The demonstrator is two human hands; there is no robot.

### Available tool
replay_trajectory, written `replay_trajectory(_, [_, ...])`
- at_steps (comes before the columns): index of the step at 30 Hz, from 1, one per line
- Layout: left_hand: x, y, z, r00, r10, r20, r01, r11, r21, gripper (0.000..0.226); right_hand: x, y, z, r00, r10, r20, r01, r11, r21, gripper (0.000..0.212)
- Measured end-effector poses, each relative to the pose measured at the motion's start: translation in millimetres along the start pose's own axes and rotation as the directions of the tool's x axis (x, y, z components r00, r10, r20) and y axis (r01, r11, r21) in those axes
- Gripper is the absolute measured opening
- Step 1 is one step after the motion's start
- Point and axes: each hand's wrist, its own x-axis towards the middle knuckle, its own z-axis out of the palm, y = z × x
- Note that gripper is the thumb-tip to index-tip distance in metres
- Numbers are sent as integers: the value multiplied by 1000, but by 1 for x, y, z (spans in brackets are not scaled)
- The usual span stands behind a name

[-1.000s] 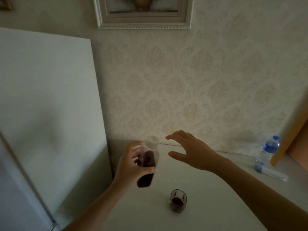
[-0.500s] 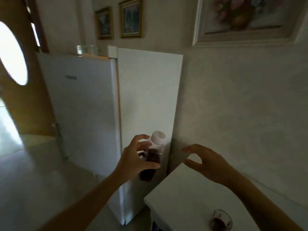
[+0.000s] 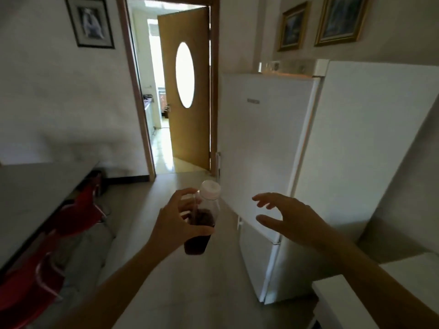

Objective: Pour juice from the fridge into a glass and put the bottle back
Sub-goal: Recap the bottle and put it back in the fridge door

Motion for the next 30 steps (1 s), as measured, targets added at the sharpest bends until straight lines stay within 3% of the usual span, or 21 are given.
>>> replay_trajectory(5, [5, -32, -93, 997, 5, -76, 1, 998, 70, 81, 69, -62, 40, 995, -95, 32, 95, 996, 4, 43])
replay_trajectory(9, [27, -62, -159, 994, -17, -107, 23, 999, 48, 95, 126, -109, 70, 990, -129, 64, 128, 992, 14, 39])
replay_trajectory(15, [74, -105, -217, 991, -26, -128, 27, 1000, 10, 94, 203, -152, 111, 979, -177, 105, 177, 984, 13, 41])
replay_trajectory(21, [161, -152, -233, 996, 14, -91, -12, 1000, 15, 79, 294, -134, 128, 987, -151, 63, 152, 988, -9, 43])
replay_trajectory(30, [341, -210, -224, 998, 38, -54, -37, 999, 16, 79, 466, -46, 151, 991, -116, -70, 96, 968, -233, 51])
